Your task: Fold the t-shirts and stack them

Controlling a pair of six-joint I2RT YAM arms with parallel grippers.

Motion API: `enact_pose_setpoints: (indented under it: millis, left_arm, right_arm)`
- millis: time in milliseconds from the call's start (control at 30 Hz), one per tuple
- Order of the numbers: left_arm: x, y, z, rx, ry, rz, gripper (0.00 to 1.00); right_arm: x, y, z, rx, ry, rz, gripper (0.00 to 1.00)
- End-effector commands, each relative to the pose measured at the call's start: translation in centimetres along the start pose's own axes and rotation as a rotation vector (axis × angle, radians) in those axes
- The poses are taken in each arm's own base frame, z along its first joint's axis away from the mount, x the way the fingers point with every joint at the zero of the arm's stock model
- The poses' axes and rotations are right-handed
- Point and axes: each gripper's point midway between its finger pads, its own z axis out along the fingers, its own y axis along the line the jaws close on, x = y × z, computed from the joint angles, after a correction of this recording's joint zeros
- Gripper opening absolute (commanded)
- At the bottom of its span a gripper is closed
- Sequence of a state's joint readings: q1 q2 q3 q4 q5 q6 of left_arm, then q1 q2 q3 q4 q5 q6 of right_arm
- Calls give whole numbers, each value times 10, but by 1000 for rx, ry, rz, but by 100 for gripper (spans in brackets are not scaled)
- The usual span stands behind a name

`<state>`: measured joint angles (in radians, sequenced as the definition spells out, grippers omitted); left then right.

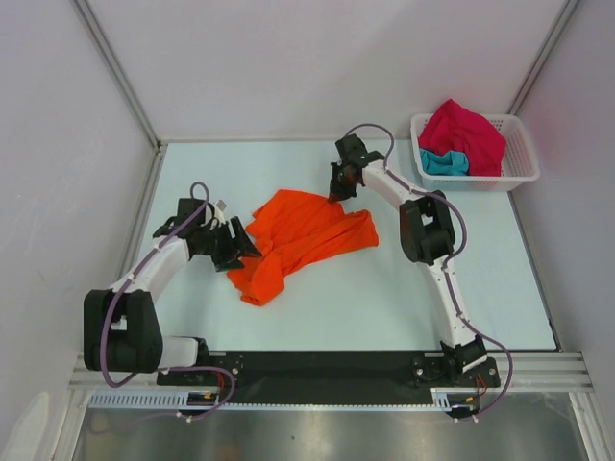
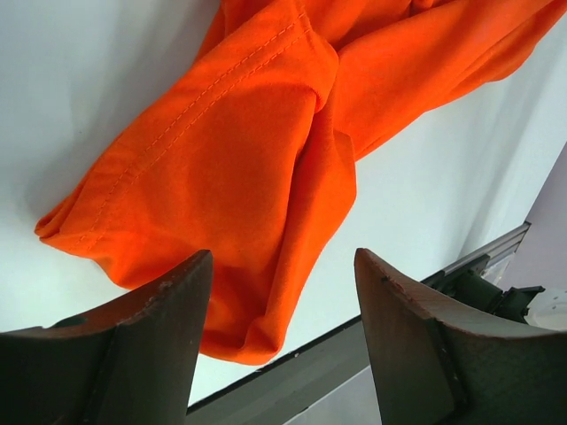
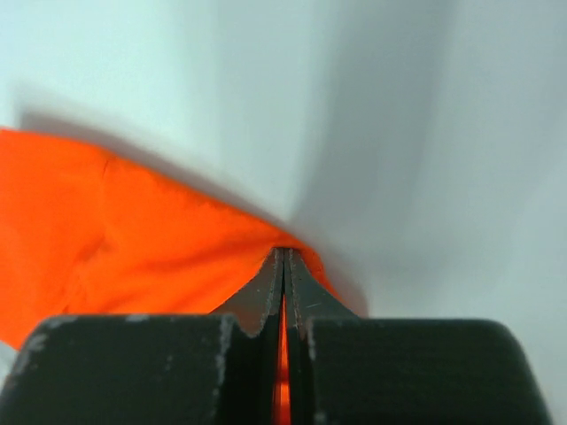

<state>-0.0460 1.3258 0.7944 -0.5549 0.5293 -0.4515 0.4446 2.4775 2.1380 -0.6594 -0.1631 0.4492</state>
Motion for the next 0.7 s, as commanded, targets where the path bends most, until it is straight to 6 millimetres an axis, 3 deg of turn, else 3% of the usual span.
enact_pose_setpoints:
  millis: [0, 167, 333, 533, 567, 633, 667]
  left_arm:
    - [-19, -15, -1, 43, -41, 66, 70]
    - [-21, -13, 10, 56, -25, 34, 68]
    - [-22, -10, 22, 41, -19, 10, 68]
    - [-34, 27, 18, -250, -89, 34, 73]
    - [-36, 35, 14, -304, -103, 31, 74]
    - [-39, 42, 10, -356, -122, 25, 75]
    - [-40, 52, 6, -413, -132, 20, 75]
  right_arm:
    - [-50, -38, -8, 113, -132, 27, 0]
    - [-82, -51, -37, 161, -221, 40, 0]
    - [-94, -70, -53, 205, -254, 65, 0]
    - [-79, -62, -60, 178, -205, 57, 0]
    - [-67, -64, -57, 179, -173, 59, 1]
    - [-60, -56, -65, 170, -167, 41, 9]
    - [-56, -50, -69, 163, -167, 29, 18]
